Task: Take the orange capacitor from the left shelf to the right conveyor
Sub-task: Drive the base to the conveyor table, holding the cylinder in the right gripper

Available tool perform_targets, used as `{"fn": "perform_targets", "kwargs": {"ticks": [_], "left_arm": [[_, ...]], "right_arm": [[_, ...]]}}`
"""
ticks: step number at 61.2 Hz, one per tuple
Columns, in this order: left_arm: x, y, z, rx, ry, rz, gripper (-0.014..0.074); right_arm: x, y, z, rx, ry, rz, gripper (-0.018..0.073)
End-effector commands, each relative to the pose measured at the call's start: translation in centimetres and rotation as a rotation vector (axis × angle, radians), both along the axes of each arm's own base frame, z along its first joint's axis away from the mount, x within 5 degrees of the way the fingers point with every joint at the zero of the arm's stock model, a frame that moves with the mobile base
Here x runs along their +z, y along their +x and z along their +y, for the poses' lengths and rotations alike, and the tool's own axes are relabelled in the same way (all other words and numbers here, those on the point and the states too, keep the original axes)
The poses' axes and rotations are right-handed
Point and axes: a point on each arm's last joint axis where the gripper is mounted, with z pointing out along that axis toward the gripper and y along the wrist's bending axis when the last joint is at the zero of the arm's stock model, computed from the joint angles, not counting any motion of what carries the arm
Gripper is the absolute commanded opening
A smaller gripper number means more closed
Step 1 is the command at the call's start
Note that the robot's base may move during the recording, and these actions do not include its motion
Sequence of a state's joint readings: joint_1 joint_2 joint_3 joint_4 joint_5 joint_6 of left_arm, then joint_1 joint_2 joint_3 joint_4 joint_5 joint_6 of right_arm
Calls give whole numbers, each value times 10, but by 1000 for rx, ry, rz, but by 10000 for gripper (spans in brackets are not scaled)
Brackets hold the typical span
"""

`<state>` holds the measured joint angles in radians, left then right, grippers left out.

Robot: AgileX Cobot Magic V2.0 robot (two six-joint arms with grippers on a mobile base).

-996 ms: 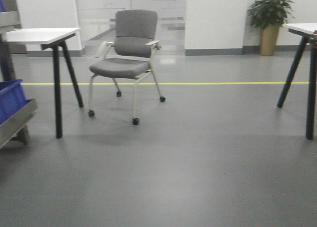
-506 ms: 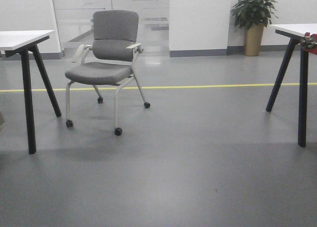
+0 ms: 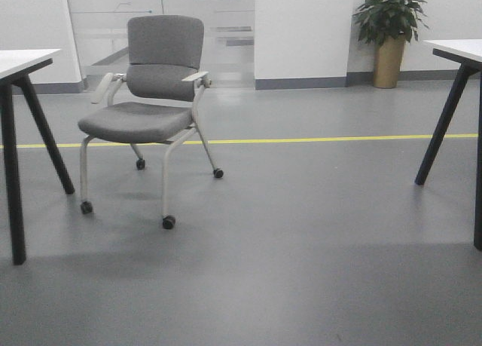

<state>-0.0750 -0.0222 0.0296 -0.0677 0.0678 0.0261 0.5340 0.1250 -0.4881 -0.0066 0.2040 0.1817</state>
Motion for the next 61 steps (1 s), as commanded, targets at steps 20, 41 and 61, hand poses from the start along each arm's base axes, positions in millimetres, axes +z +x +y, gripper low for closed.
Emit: {"fn": "perform_targets", "kwargs": {"ticks": [20, 41, 61], "left_arm": [[-1, 0, 0, -1, -12, -66, -125], [-1, 0, 0, -1, -12, -66, -125], [-1, 0, 0, -1, -12, -66, -125]], "right_arm": [[16, -3, -2, -5, 42, -99, 49], [16, -3, -2, -5, 42, -99, 49], [16, -3, -2, -5, 42, -99, 49]]}}
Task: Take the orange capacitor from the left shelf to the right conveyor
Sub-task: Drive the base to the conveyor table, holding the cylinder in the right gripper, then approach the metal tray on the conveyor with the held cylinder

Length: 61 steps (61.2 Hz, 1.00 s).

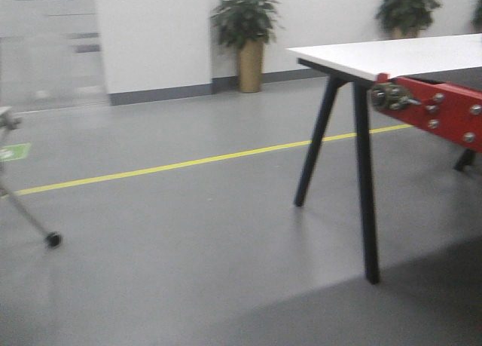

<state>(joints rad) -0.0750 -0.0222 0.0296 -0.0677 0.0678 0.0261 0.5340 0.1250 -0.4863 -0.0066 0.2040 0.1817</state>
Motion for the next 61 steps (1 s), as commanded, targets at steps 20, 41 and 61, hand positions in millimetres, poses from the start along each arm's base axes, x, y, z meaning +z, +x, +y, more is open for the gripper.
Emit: {"fn": "perform_targets", "kwargs": {"ticks": [20, 41, 61], "left_arm": [[-1, 0, 0, -1, -12, -66, -125], [-1, 0, 0, -1, -12, -66, -125], [-1, 0, 0, -1, -12, -66, -125]], "right_arm": [[17, -4, -2, -5, 42, -101, 49], [17, -4, -2, -5, 42, -101, 49], [17, -4, -2, -5, 42, -101, 49]]}}
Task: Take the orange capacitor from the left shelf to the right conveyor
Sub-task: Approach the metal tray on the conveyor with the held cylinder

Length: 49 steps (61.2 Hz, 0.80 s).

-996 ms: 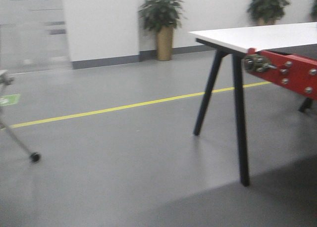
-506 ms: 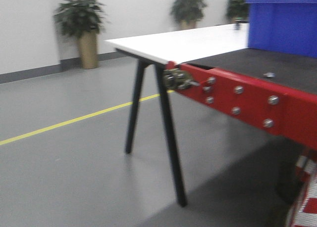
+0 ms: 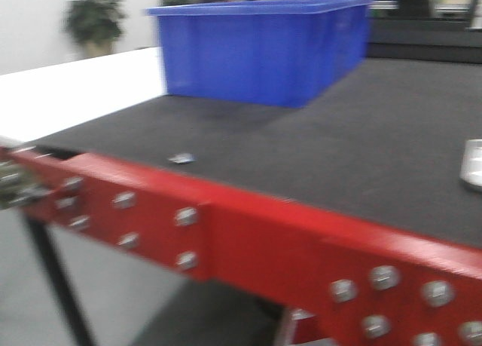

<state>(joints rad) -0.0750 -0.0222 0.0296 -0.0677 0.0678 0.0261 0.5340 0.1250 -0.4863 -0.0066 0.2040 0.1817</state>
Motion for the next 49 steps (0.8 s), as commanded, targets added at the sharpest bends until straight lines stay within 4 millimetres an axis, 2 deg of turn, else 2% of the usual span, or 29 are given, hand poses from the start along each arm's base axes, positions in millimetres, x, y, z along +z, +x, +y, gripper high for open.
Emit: {"fn": "perform_targets", "kwargs": {"ticks": [1, 49], "left_arm": [[-1, 0, 0, -1, -12, -66, -125], [-1, 0, 0, -1, -12, -66, -125]], "right_arm": [[17, -4, -2, -5, 42, -101, 49], [17, -4, -2, -5, 42, -101, 49]]}}
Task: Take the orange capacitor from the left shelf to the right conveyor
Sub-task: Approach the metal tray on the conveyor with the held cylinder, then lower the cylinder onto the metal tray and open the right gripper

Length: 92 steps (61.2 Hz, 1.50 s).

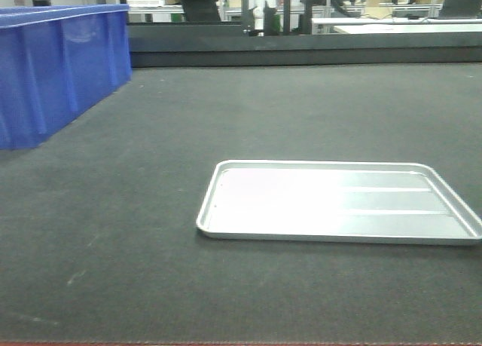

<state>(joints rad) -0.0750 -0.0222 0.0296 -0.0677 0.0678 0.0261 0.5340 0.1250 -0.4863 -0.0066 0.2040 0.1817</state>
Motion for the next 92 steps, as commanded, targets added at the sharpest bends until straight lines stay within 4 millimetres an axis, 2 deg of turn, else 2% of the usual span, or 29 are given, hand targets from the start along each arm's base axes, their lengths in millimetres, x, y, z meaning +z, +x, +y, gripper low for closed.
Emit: {"fn": "perform_targets", "kwargs": {"ticks": [1, 9, 24, 34, 40, 51, 59, 71, 80, 92], "left_arm": [[-1, 0, 0, -1, -12, -66, -125], [-1, 0, 0, -1, -12, -66, -125], [-1, 0, 0, -1, -12, -66, -125], [-1, 0, 0, -1, -12, -66, -125], [-1, 0, 0, -1, -12, -66, -125], [-1, 0, 0, -1, -12, -66, -125], [-1, 0, 0, -1, -12, -66, -125], [-1, 0, 0, -1, -12, -66, -125], [-1, 0, 0, -1, -12, -66, -125], [-1, 0, 0, -1, -12, -66, -125]], "right_arm": [[17, -4, -2, -5, 43, -102, 49], [21, -5, -3, -5, 66, -141, 49], [38, -13, -8, -5, 178, -331, 49], [35, -4, -2, -5, 141, -269, 49], [29, 15, 9, -4, 84, -170, 50], [15, 63, 37, -2, -19, 3, 51], [-4, 103, 61, -2, -84, 114, 51], [-38, 155, 88, -13, -126, 189, 51], [-66, 183, 104, -11, -150, 230, 51], [-99, 204, 117, -11, -188, 274, 51]]}}
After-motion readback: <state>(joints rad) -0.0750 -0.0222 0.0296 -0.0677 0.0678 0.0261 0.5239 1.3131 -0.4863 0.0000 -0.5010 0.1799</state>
